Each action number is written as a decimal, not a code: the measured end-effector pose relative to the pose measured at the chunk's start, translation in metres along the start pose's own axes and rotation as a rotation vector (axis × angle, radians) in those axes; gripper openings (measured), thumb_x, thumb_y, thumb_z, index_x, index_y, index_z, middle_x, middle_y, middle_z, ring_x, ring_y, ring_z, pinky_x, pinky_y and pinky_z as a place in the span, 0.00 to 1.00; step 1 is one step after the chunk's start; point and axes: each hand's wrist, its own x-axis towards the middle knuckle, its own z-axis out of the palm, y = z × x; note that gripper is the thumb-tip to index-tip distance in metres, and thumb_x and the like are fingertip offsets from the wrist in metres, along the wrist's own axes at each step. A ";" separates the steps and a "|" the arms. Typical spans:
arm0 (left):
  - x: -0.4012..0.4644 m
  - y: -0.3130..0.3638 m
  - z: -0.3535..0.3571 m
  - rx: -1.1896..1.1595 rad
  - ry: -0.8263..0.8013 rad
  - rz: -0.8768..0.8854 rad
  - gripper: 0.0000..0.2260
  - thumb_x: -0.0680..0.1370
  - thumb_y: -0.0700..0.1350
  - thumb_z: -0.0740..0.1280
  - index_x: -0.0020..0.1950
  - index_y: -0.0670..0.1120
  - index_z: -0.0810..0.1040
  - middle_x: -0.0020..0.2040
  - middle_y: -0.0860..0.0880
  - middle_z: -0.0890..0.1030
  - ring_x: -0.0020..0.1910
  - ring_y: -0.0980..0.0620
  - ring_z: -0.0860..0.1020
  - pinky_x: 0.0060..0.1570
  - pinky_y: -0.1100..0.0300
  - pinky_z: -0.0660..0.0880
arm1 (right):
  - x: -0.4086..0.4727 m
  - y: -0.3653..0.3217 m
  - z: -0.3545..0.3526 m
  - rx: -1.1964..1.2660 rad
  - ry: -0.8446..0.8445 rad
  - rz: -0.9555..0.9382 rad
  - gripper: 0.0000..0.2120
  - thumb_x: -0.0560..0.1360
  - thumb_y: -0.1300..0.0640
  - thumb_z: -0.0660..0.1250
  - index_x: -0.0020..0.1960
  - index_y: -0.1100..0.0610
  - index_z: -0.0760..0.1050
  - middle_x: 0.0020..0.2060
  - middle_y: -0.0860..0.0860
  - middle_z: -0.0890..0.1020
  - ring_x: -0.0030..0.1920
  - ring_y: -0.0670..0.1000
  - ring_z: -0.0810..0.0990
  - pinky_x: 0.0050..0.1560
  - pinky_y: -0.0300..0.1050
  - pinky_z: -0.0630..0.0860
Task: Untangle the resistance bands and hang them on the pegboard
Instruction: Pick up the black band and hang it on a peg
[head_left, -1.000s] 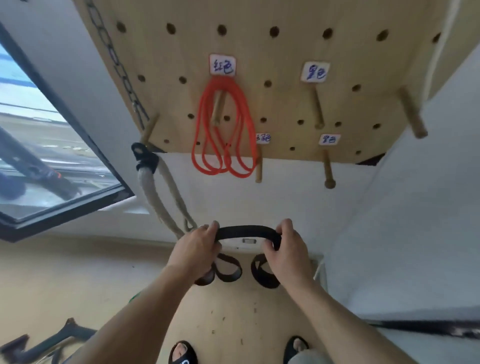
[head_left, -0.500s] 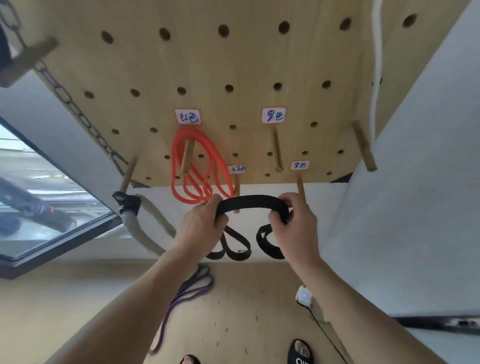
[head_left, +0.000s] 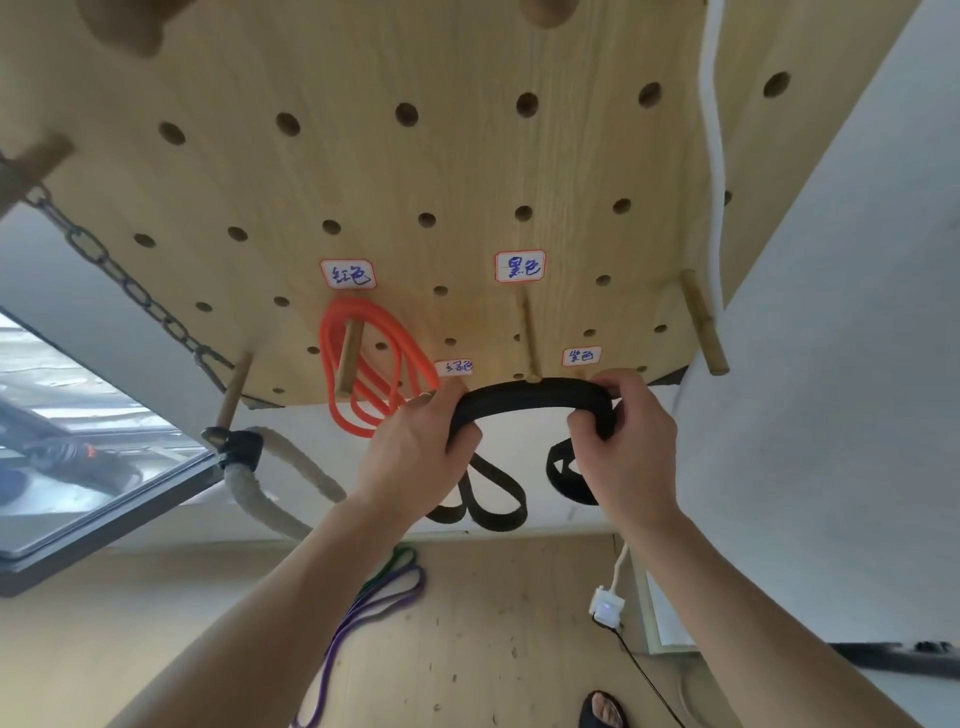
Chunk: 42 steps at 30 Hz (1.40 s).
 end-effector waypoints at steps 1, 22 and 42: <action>0.001 0.003 -0.004 0.001 0.029 0.031 0.06 0.78 0.45 0.62 0.53 0.47 0.75 0.32 0.49 0.78 0.29 0.48 0.78 0.30 0.48 0.78 | 0.004 -0.002 -0.005 -0.007 0.017 -0.042 0.09 0.72 0.64 0.67 0.51 0.57 0.77 0.36 0.46 0.80 0.36 0.47 0.78 0.39 0.33 0.72; 0.072 0.047 -0.034 -0.008 0.299 -0.032 0.08 0.84 0.45 0.63 0.59 0.42 0.76 0.51 0.46 0.75 0.30 0.56 0.75 0.30 0.67 0.73 | 0.085 -0.042 -0.009 -0.033 0.029 -0.119 0.05 0.76 0.63 0.65 0.53 0.60 0.75 0.35 0.52 0.79 0.32 0.52 0.78 0.31 0.49 0.76; 0.078 0.038 0.006 0.252 0.279 -0.145 0.10 0.83 0.46 0.63 0.63 0.47 0.67 0.45 0.46 0.79 0.40 0.47 0.77 0.39 0.50 0.80 | 0.086 -0.028 0.020 -0.005 0.192 -0.010 0.05 0.77 0.63 0.66 0.49 0.57 0.70 0.33 0.52 0.78 0.32 0.52 0.78 0.31 0.44 0.76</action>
